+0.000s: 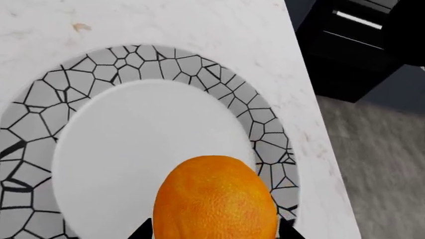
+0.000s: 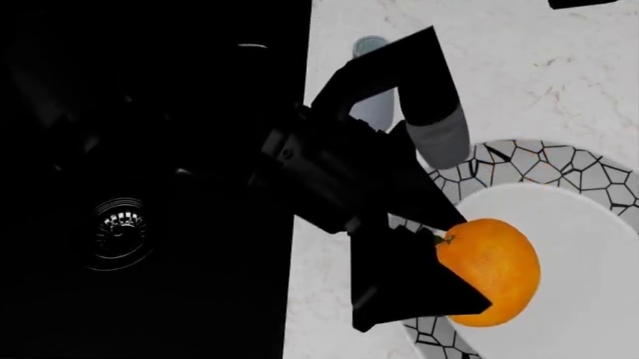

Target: Pick the orange from the sink and place it on the plate located on the counter

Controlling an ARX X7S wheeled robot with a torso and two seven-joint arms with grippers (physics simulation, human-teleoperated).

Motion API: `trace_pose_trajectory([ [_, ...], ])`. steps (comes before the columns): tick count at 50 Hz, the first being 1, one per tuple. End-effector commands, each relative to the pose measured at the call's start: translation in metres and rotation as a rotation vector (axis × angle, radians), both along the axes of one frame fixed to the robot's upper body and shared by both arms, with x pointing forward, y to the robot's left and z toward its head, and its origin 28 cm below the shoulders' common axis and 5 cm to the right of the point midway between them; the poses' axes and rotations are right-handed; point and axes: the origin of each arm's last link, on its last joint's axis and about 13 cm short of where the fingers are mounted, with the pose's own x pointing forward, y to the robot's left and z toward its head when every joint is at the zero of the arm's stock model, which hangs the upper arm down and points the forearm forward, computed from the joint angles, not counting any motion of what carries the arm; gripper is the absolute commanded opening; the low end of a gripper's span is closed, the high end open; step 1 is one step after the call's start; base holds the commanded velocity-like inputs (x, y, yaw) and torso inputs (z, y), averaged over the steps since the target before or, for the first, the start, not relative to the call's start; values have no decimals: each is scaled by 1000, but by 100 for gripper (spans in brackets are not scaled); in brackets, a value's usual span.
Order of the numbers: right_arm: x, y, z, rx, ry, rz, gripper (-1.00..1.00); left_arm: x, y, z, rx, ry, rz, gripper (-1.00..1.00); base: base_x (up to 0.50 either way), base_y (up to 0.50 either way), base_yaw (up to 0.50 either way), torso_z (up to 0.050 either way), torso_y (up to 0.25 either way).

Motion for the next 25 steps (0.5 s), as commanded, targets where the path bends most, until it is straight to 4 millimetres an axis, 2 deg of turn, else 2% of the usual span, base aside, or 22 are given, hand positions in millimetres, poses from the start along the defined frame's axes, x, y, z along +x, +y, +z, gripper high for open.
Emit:
trace_pose_trajectory([
  [1, 5, 2, -3, -7, 13, 5, 100, 14, 19, -15, 52, 86, 128, -100, 0, 0, 0, 0, 0],
  [9, 5, 2, -2, -7, 13, 4, 100, 14, 19, -17, 56, 85, 134, -100, 0, 0, 0, 0, 1],
  [10, 5, 2, -2, -7, 13, 4, 100, 14, 19, -17, 58, 84, 135, 100, 0, 0, 0, 0, 0],
  [25, 6, 3, -3, -10, 16, 5, 100, 12, 18, -11, 51, 72, 130, 100, 0, 0, 0, 0, 0],
])
